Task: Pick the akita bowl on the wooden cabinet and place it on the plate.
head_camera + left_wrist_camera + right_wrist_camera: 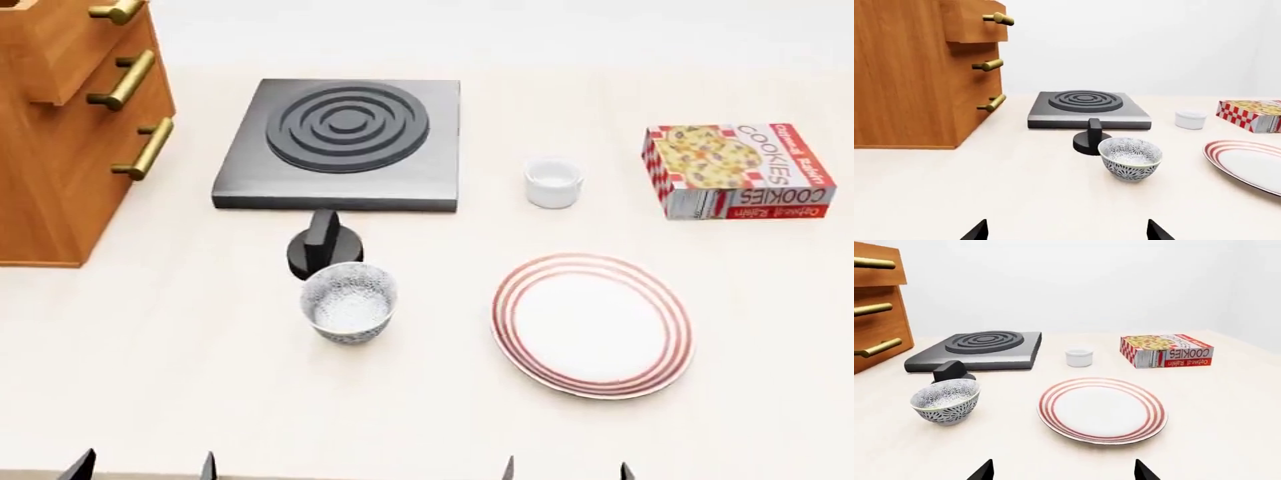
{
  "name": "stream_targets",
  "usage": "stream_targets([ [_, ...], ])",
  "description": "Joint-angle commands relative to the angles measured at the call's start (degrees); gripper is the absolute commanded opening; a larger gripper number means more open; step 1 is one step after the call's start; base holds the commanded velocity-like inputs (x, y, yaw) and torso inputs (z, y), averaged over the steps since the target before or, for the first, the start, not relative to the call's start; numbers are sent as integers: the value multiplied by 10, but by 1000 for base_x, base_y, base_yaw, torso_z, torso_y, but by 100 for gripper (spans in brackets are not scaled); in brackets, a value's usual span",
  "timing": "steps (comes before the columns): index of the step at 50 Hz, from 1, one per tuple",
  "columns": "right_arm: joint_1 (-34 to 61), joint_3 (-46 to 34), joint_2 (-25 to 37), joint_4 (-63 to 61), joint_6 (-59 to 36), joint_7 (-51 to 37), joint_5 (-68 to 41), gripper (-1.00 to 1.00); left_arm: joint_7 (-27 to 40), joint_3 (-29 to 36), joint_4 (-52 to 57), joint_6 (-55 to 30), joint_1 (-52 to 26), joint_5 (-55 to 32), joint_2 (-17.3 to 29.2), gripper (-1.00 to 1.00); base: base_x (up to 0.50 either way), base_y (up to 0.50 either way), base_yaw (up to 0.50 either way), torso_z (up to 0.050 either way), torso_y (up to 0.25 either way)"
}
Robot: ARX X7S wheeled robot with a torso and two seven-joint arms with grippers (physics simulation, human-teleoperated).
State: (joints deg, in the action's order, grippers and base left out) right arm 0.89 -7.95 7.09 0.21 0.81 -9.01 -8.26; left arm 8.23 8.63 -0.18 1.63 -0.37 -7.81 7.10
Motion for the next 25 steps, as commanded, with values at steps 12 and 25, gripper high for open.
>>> stream_targets([
  [12,1,-14,9,-2,0,-16,1,100,13,14,-6,0,-4,0,10,100,0,500,0,0,0],
  [25,1,-22,14,0,2,-21,0,100,20,20,-5,-1,-5,-2,15,100,0,500,0,0,0],
])
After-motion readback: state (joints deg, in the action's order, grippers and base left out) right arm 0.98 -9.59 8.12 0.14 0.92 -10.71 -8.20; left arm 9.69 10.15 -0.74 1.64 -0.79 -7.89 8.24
